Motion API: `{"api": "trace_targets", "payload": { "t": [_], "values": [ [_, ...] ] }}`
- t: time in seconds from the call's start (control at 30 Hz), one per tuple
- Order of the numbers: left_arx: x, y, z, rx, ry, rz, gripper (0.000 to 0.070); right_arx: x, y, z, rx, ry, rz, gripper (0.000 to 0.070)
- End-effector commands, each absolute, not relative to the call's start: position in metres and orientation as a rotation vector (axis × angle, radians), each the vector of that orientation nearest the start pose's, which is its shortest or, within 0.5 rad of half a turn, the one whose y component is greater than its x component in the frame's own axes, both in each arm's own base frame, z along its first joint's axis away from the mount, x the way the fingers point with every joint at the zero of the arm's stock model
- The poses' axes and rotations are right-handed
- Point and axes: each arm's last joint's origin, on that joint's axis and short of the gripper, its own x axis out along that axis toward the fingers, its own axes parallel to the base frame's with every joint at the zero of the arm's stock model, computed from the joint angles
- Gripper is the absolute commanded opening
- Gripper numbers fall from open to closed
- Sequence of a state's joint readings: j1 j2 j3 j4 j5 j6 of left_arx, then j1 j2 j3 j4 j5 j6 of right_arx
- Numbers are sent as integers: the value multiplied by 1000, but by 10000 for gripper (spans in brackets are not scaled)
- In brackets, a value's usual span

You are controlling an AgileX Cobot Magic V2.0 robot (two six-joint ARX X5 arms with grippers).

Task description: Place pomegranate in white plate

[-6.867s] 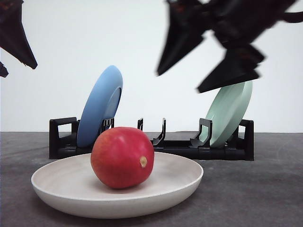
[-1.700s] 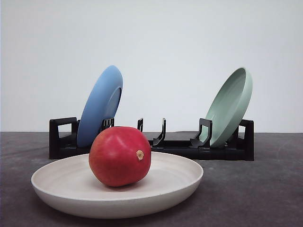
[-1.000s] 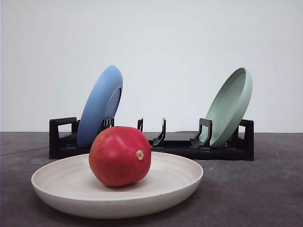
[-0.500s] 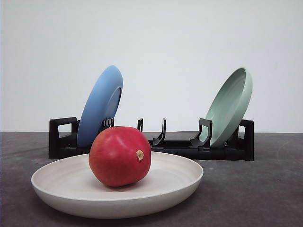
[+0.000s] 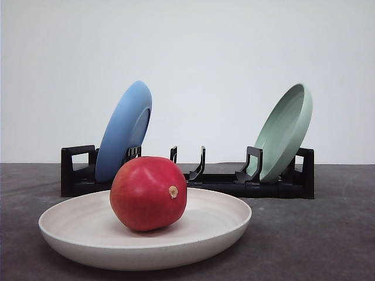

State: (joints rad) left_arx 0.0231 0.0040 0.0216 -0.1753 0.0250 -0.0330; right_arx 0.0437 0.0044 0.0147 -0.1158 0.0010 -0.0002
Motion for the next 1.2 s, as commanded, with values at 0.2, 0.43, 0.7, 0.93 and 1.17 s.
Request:
{"api": "trace_targets", "payload": {
  "t": [0.2,0.43,0.7,0.93,1.17],
  "values": [
    [96,2,152,-22,151,3,17,97,4,157,-3,98,42,45],
    [96,2,152,-22,151,3,17,97,4,157,-3,98,42,45],
    [96,2,152,-22,151,3,17,97,4,157,-3,98,42,45],
    [96,2,152,-22,151,3,17,97,4,157,-3,98,42,45],
    [96,2,152,-22,151,3,17,97,4,157,-3,98,42,45]
  ]
}}
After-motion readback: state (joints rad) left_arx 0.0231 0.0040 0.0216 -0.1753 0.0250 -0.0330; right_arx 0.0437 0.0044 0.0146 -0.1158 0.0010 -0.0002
